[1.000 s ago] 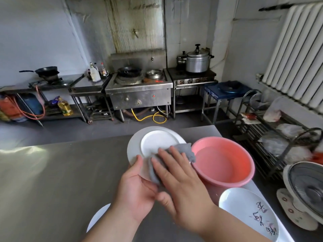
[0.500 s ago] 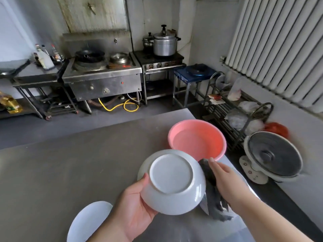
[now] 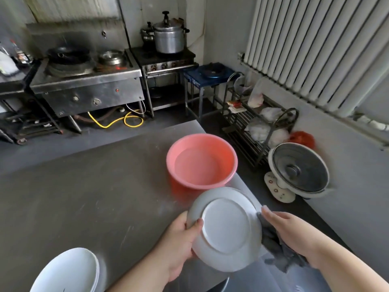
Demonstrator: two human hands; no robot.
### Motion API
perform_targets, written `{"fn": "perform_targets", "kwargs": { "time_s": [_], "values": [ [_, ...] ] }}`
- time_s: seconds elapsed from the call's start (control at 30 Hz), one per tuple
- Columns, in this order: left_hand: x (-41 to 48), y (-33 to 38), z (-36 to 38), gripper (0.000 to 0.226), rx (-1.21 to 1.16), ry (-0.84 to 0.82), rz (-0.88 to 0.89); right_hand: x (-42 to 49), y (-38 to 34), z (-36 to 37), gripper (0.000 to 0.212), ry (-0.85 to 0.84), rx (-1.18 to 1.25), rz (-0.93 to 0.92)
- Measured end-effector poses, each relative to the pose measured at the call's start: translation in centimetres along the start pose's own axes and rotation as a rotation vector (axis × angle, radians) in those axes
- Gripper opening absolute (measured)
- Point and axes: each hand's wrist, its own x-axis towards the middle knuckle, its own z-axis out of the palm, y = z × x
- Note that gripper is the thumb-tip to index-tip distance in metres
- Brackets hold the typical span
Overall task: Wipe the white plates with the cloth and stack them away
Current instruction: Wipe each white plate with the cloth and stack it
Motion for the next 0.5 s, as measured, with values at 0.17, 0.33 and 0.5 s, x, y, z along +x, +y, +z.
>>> {"fn": "perform_targets", "kwargs": {
  "time_s": [0.17,0.33,0.5],
  "values": [
    [2.6,1.5,4.6,0.057,-0.091,0.012,0.127,3.4,0.2,-4.2,0.038,-0.018,0.07,-0.121],
    [5.6,1.1,6.1,0.067,-0.176,0.056,0.175,6.3,-0.5,-6.0,0.043,-0.152,0.028,-0.334],
    [7.2,-2.2,6.5,0.056,0.168,0.331,0.225,9.7,0.8,-4.5,0.027,-0.17,-0.03,-0.374]
  ]
}}
